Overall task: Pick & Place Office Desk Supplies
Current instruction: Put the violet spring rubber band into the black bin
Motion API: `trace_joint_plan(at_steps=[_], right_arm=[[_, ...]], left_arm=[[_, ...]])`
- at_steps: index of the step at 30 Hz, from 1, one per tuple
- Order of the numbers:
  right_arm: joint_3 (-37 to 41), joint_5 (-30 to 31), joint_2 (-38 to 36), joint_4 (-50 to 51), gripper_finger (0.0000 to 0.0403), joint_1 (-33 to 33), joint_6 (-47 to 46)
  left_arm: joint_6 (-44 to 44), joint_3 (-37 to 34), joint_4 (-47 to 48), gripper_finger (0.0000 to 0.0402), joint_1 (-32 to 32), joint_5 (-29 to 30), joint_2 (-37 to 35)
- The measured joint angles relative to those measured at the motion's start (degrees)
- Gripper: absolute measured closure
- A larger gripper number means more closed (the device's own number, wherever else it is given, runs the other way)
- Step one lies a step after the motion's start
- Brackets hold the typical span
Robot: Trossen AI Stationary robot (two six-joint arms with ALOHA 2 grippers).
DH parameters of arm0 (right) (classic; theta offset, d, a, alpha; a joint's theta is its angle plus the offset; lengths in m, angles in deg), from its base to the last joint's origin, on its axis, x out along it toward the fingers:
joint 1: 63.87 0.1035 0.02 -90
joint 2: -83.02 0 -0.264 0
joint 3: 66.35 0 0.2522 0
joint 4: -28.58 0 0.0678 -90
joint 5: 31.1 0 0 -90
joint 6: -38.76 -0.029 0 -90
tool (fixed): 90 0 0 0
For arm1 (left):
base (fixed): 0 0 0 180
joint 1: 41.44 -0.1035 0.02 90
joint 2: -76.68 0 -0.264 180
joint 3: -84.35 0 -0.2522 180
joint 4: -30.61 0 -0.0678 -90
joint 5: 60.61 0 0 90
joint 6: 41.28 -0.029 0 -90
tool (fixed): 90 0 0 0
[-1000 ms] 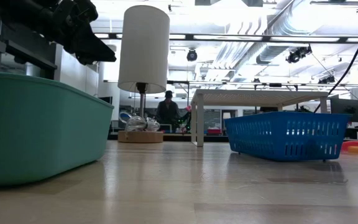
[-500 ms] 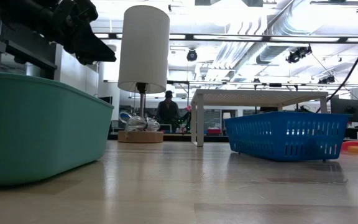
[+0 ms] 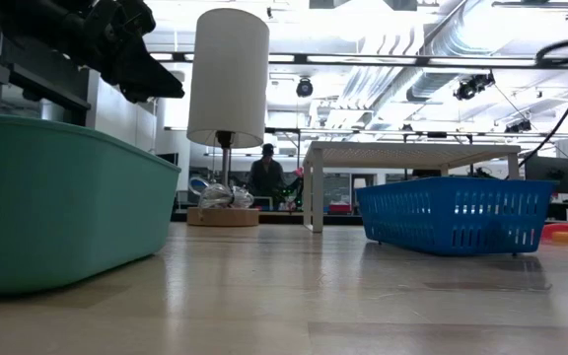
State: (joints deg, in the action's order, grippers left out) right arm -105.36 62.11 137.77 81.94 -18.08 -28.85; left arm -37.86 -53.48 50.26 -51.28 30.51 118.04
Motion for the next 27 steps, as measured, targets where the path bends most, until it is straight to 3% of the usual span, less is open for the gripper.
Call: trace_joint_plan(at_steps=[12,27], right_arm=[[0.0,-3.2,0.0,10.5,0.0353,-8.2,-2.7],[0.0,-5.2,5.0,12.4,0.0353,-8.8,-7.5]], left_arm=[[0.0,0.0,0.0,0.0282,0.0,0.0,0.0],[0.0,0.0,0.0,0.0282,0.0,0.0,0.0]])
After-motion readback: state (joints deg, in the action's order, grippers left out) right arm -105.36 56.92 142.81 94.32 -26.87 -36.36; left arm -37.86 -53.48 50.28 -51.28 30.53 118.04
